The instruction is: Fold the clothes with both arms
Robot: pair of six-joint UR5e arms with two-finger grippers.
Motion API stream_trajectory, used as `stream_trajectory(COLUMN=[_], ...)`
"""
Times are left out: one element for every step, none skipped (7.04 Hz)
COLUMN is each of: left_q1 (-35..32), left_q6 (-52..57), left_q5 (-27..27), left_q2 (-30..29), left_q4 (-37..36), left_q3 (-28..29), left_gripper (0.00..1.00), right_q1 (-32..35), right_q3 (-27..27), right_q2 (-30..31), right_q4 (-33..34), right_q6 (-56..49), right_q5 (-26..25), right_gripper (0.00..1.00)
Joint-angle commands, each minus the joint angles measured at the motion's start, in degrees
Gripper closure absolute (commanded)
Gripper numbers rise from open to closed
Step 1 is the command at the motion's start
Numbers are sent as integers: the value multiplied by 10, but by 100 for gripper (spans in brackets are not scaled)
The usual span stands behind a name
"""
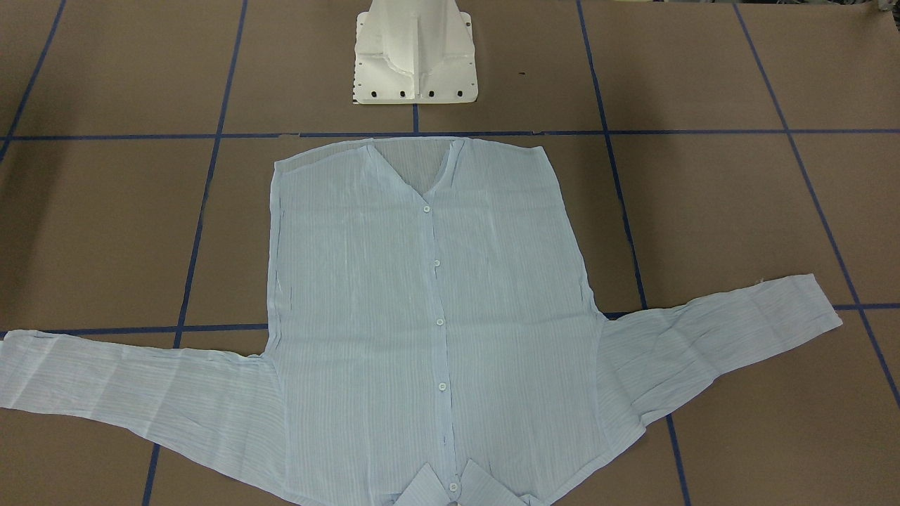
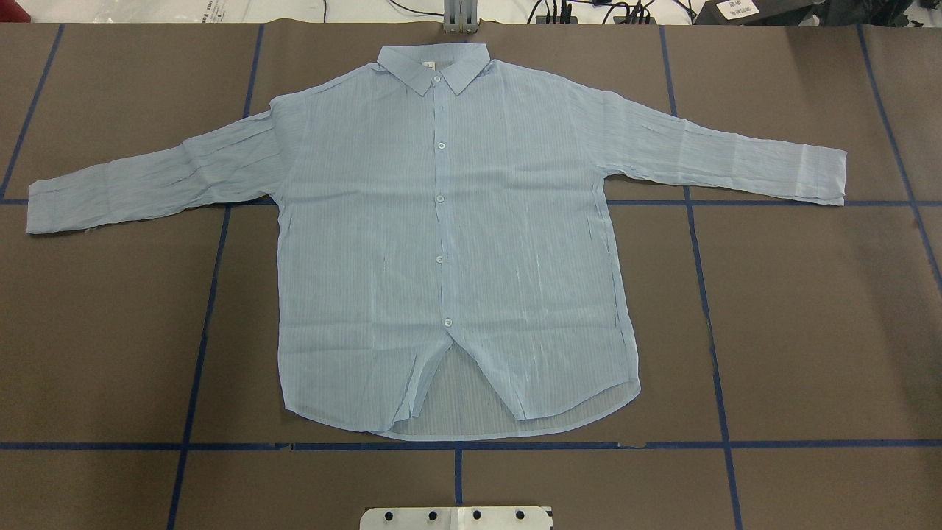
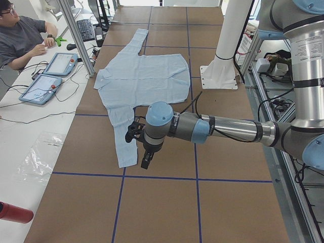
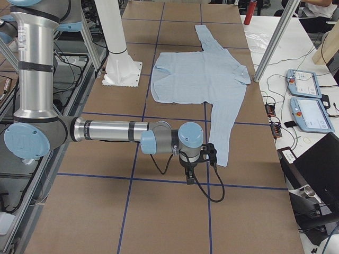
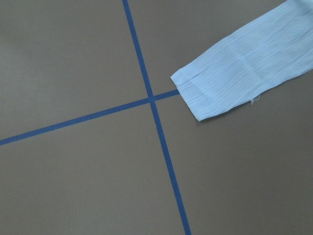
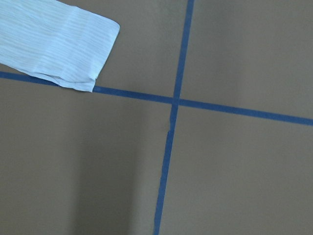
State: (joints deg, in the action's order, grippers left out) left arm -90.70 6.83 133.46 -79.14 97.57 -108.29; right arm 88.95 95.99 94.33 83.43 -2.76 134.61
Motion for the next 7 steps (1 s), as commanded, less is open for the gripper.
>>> stream_trajectory(left_q1=[1, 1, -1, 0, 0, 0, 0], left_q6=[-9, -11, -9, -13, -29, -36, -35], left_q5=[1, -4, -3, -3, 0, 0, 0], left_q2=[-27, -57, -58, -70, -73, -74, -69], left_q4=[32, 70, 118, 192, 225, 227, 228], left_q3=[-10, -9, -7, 21, 39, 41, 35], left_gripper=[0, 0, 0, 0, 0, 0, 0], right_q1=[0, 0, 0, 0, -1, -10, -62], right_q3=[15, 8, -10, -19, -68, -123, -156], right_q2=[-1, -5, -13, -24, -70, -112, -138], right_q4=[-112, -195, -221, -230, -236, -278, -321], right_q6=[6, 6, 35, 108, 115, 114, 164], right_q5=[-4, -6, -3, -4, 2, 4, -3], right_gripper=[0, 0, 0, 0, 0, 0, 0])
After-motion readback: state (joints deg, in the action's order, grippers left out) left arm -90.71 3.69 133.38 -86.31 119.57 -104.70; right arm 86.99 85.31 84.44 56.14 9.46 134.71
